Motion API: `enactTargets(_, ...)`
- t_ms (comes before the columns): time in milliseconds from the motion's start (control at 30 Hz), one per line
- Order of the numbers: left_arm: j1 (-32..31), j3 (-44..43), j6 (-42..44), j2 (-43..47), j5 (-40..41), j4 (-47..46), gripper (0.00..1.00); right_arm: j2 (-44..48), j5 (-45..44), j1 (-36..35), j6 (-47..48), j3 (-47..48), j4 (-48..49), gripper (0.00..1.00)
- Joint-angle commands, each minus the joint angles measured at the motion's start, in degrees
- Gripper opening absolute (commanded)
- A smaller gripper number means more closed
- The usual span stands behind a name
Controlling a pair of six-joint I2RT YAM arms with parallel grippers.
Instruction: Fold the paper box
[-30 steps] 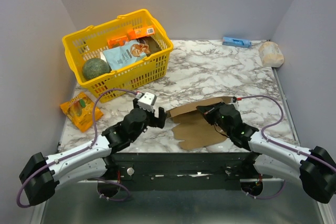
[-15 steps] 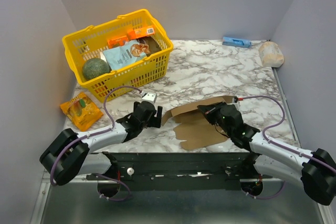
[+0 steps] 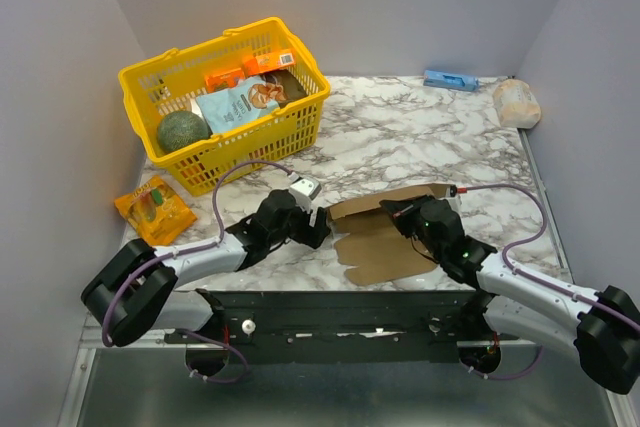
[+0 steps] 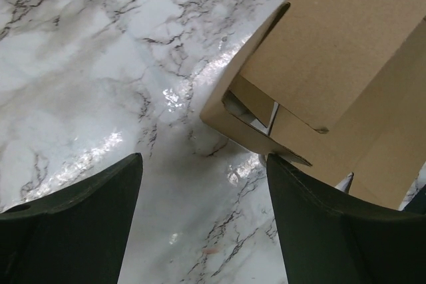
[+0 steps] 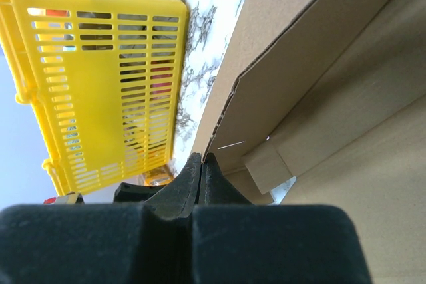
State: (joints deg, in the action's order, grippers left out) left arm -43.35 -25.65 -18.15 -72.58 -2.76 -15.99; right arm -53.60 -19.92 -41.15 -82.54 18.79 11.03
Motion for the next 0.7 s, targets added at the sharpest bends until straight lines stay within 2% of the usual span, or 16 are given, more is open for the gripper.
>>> enactTargets(0,-1.1,-1.9,3.3,-2.7,-5.7,-3.7,0.83,-0.5,-3.1,-0.1,0.5,0.0,-2.9,0.01)
enactTargets(133,-1.8,-1.8,4.4,-4.1,-6.6,-6.5,0.81,-1.2,-3.9,-0.1,1.2,-0.3,-3.3,0.01)
enactTargets(333,-2.4,-1.1,6.2,-4.2,-7.7,-10.1,0.68,-1.0,-5.9,-0.1,2.4,-2.3,-3.6,0.01)
enactTargets(467,-2.5,-0.3,7.8,-3.3,-8.7,-12.2,0.63,-0.8,-8.3,-0.1,3.2,-3.7,-4.0,0.01)
enactTargets(667,-2.5,0.6,7.1,-0.3,-9.8,-12.5,0.62,-1.2,-10.3,-0.1,4.8,-4.7,-3.7,0.01)
